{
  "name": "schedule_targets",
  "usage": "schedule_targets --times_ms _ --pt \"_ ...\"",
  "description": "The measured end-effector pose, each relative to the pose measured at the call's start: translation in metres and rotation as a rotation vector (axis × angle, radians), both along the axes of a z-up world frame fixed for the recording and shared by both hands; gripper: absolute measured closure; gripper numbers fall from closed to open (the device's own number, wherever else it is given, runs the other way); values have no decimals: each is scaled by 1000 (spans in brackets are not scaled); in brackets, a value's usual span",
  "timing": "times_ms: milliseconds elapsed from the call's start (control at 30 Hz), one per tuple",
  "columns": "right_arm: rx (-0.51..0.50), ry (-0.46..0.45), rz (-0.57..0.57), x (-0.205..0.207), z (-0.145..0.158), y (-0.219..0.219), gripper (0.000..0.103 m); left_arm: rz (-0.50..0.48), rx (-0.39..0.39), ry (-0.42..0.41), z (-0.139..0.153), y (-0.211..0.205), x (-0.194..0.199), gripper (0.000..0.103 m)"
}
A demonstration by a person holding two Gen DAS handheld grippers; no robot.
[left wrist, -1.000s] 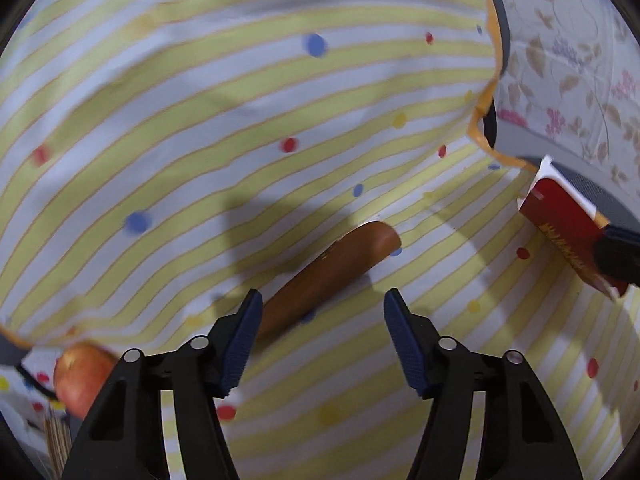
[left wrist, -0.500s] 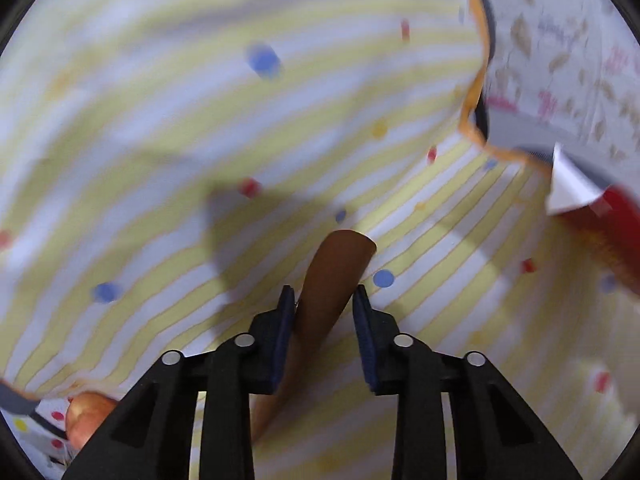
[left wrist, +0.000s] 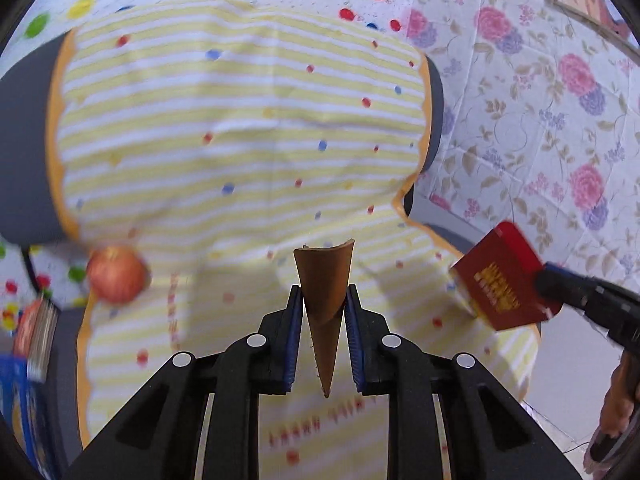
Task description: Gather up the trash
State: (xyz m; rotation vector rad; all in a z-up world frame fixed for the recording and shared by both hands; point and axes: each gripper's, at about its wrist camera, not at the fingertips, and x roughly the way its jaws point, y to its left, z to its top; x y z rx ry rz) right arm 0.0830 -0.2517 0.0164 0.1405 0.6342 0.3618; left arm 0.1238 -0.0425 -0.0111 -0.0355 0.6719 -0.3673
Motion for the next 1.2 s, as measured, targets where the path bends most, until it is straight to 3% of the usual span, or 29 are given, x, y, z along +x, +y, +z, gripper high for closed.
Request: schedule_targets --times_ms 100,233,367,600,933,1200 --pt "5 15 -15 -20 -3 0 101 13 1 1 -6 9 -25 81" --pt "-17 24 -41 -39 -5 -1 101 26 60 -2 -5 13 -55 81" --pt "-33 9 -67 -56 -1 -6 101 6 37 -1 2 16 -73 83" --pt "-17 -27 -105 -92 11 -20 101 -88 -58 -41 23 -9 -117 83" --pt "16 -66 -182 -162 30 -46 101 -241 -74 -108 31 -61 -177 83" --pt "5 37 -264 -203 -1 -61 101 -370 -49 -97 12 -99 -202 83"
